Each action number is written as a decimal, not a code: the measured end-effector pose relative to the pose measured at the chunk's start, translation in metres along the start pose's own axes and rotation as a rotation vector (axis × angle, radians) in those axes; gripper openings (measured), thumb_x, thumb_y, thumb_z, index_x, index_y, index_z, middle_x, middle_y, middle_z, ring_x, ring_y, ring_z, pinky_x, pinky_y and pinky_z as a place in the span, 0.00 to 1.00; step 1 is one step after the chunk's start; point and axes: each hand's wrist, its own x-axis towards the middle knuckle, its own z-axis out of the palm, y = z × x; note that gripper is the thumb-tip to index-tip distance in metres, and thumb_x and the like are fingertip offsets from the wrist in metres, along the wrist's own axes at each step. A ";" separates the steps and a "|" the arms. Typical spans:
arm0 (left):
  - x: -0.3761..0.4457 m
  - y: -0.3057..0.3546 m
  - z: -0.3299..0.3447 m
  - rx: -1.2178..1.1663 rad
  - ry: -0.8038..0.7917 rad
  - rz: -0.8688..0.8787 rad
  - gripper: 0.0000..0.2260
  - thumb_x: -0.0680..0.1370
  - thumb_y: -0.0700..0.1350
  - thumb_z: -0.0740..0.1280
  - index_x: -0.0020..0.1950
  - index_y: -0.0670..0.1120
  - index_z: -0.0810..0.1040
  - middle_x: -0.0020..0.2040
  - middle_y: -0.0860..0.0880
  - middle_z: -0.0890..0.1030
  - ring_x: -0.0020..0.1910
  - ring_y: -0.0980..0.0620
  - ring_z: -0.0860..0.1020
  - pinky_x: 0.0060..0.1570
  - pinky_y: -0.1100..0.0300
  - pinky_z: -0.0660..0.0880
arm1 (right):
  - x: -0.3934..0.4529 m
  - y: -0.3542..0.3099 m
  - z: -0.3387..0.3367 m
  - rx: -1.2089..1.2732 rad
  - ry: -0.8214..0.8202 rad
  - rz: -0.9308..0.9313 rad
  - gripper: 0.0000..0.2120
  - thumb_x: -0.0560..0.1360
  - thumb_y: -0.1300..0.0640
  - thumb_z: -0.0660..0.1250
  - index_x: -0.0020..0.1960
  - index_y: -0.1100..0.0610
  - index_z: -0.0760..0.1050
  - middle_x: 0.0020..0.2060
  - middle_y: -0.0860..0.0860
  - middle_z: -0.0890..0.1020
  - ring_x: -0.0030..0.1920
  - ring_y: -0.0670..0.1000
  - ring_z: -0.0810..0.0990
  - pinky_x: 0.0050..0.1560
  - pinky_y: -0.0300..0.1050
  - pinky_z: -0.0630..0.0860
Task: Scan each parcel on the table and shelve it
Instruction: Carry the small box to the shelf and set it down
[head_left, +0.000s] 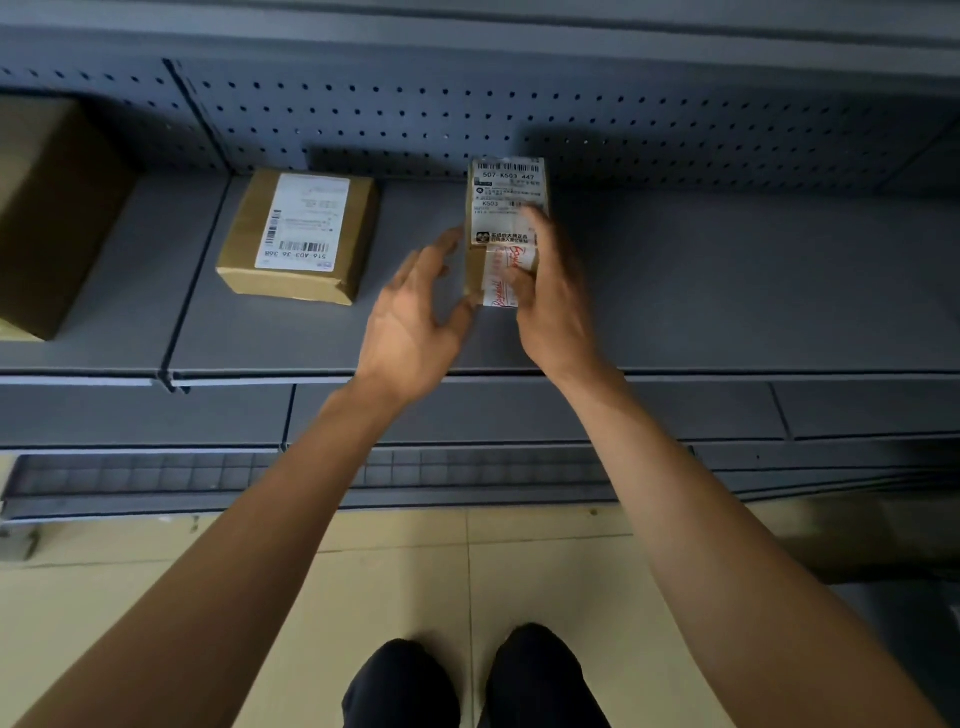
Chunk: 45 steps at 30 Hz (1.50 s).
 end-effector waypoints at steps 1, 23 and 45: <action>0.003 -0.002 0.001 0.005 0.004 0.014 0.27 0.78 0.47 0.69 0.77 0.52 0.66 0.68 0.50 0.76 0.62 0.54 0.77 0.51 0.46 0.81 | 0.003 0.002 0.002 -0.017 0.010 -0.012 0.29 0.81 0.64 0.65 0.80 0.54 0.61 0.74 0.57 0.69 0.70 0.58 0.71 0.68 0.58 0.72; -0.042 0.044 -0.064 0.018 -0.071 -0.231 0.26 0.81 0.49 0.69 0.76 0.59 0.64 0.71 0.49 0.73 0.61 0.44 0.79 0.55 0.47 0.81 | -0.033 -0.047 -0.058 -0.106 -0.097 0.054 0.36 0.80 0.60 0.68 0.82 0.55 0.54 0.79 0.56 0.61 0.77 0.57 0.63 0.76 0.50 0.62; -0.221 0.080 -0.358 0.155 0.310 -0.481 0.24 0.81 0.54 0.67 0.77 0.56 0.67 0.73 0.54 0.73 0.71 0.54 0.70 0.70 0.50 0.71 | -0.117 -0.367 0.016 -0.040 -0.663 -0.450 0.26 0.82 0.50 0.65 0.79 0.52 0.65 0.79 0.51 0.65 0.78 0.55 0.62 0.76 0.59 0.62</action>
